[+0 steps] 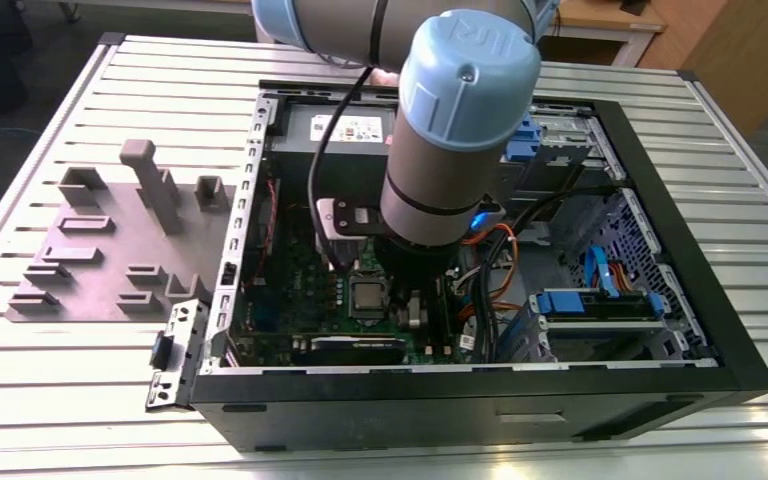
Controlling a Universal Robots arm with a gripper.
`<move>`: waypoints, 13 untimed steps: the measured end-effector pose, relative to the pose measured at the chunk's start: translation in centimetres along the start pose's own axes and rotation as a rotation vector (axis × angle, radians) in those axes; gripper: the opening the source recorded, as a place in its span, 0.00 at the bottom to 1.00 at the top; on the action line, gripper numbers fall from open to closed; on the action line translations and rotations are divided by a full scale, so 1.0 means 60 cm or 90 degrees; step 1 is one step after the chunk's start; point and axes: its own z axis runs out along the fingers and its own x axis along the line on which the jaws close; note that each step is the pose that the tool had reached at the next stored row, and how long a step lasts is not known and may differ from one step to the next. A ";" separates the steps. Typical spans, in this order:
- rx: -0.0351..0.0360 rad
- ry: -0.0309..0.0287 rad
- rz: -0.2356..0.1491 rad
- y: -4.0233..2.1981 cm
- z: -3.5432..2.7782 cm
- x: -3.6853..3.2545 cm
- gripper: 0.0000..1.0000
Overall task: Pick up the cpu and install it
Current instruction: 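Install the first cpu locking lever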
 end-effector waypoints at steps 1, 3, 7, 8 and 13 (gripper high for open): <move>0.0000 0.0000 0.000 0.000 0.001 0.000 0.11; 0.0000 0.0002 0.000 0.000 0.001 0.000 0.11; -0.0001 0.0003 0.000 0.000 0.004 0.000 0.11; -0.0001 0.0003 0.000 0.000 0.004 0.000 0.11; 0.0000 0.0000 0.000 -0.001 0.004 0.000 0.11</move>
